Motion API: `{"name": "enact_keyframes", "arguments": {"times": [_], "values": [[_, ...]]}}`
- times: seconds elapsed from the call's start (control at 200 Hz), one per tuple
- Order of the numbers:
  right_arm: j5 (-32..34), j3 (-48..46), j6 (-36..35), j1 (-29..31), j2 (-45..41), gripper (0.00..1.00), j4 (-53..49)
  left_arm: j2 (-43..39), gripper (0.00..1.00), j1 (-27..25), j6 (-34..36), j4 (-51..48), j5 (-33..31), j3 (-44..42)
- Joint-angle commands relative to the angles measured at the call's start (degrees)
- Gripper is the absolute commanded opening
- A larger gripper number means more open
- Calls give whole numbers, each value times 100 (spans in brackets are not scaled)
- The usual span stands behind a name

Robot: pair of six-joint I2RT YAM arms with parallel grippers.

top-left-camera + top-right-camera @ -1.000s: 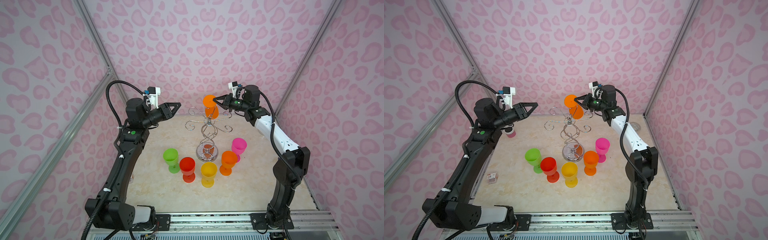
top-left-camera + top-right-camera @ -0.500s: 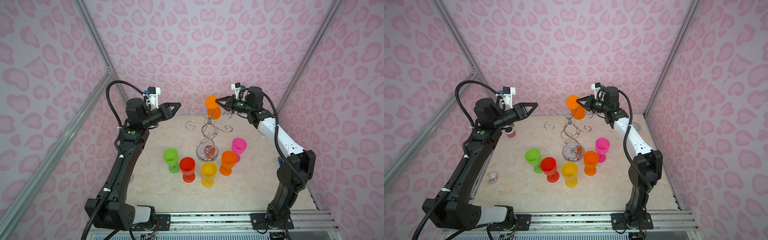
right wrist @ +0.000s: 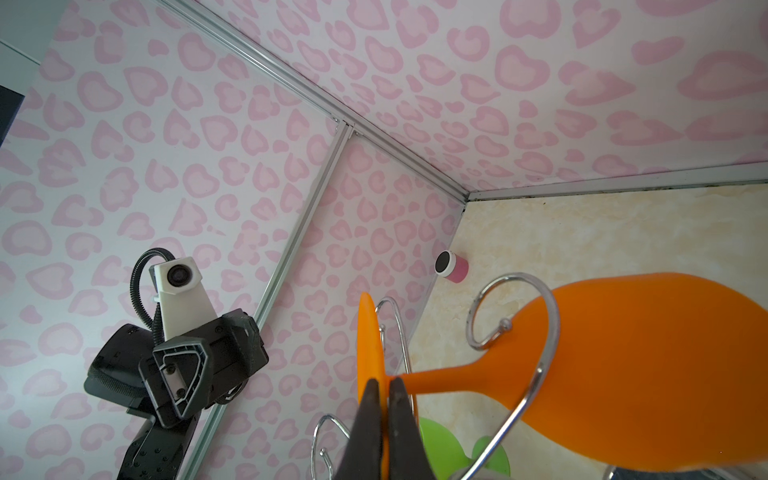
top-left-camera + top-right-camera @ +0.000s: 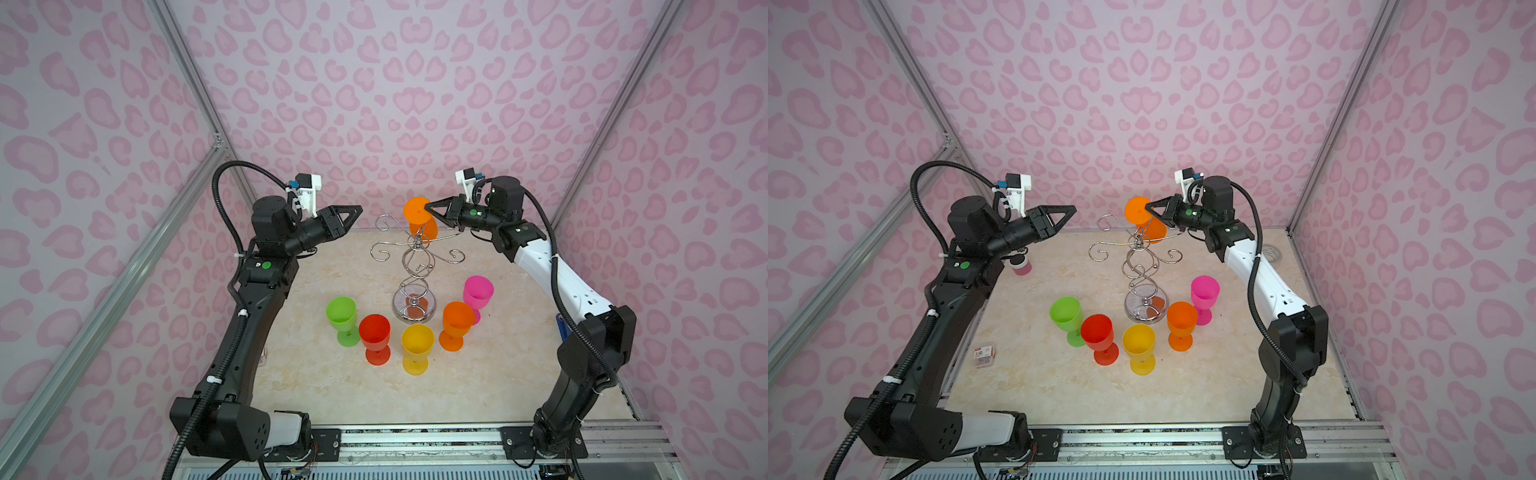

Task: Take the wine glass off the wine glass rack
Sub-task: 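Lift the top orange glass off the rack with the right gripper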

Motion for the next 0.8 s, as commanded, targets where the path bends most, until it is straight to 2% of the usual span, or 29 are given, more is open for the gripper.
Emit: {"name": "enact_keyframes", "arguments": {"times": [0.0,0.275,0.425,0.675,0.795], "values": [[-80,-79,-2,62,-15,0,297,-63,40,3,51,185,65,-27],[-358,76,728,155,263,0,1106,-111,40,2,60,185,73,-108],[-404,276,853,183,425,0,1209,-148,40,2,69,175,65,-125],[-443,1168,1197,187,1077,0,1604,-152,40,3,60,169,56,-126],[-455,1627,1509,124,1425,0,2096,-171,40,9,91,142,18,-143]]}}
